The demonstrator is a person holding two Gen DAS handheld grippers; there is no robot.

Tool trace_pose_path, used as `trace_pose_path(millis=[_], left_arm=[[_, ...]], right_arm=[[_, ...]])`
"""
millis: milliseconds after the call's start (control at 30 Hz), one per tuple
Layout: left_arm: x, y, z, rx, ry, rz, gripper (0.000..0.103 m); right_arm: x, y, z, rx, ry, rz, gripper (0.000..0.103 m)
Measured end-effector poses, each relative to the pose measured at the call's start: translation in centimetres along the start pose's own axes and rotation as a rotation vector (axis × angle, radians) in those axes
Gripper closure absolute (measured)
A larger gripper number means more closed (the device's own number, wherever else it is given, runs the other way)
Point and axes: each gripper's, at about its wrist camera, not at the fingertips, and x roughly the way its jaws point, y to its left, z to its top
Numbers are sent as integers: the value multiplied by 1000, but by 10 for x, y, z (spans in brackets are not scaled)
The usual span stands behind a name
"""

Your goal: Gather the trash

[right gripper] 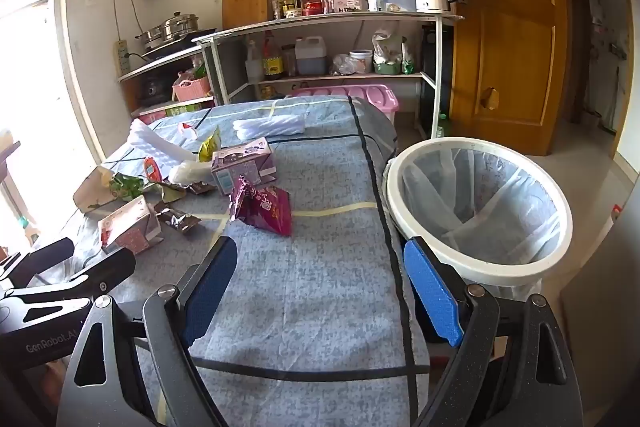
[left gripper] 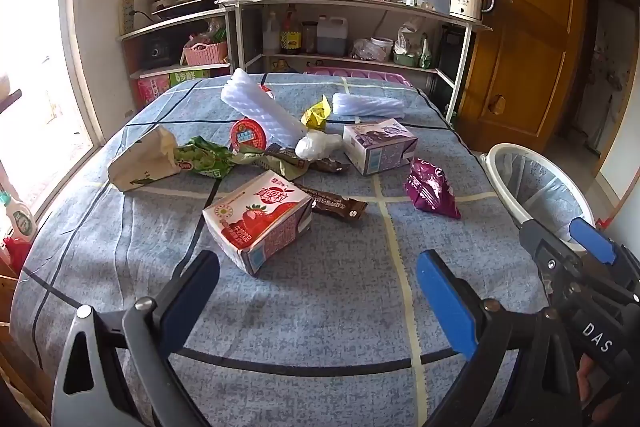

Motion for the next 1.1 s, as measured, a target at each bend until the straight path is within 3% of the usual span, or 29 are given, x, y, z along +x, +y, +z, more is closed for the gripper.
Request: trace_pose_path(millis=[300,333,1100], left_arm=[[0,8,-1,-8,-1,10,3],[0,9,-2,-9,-2,13,3],[-4,9,0,-9,0,30,3]], right_arm=[[0,1,-1,-3,-4,38,17],[2,8,0,-8,4,9,17],[-1,6,-1,-2,-5,19,17]])
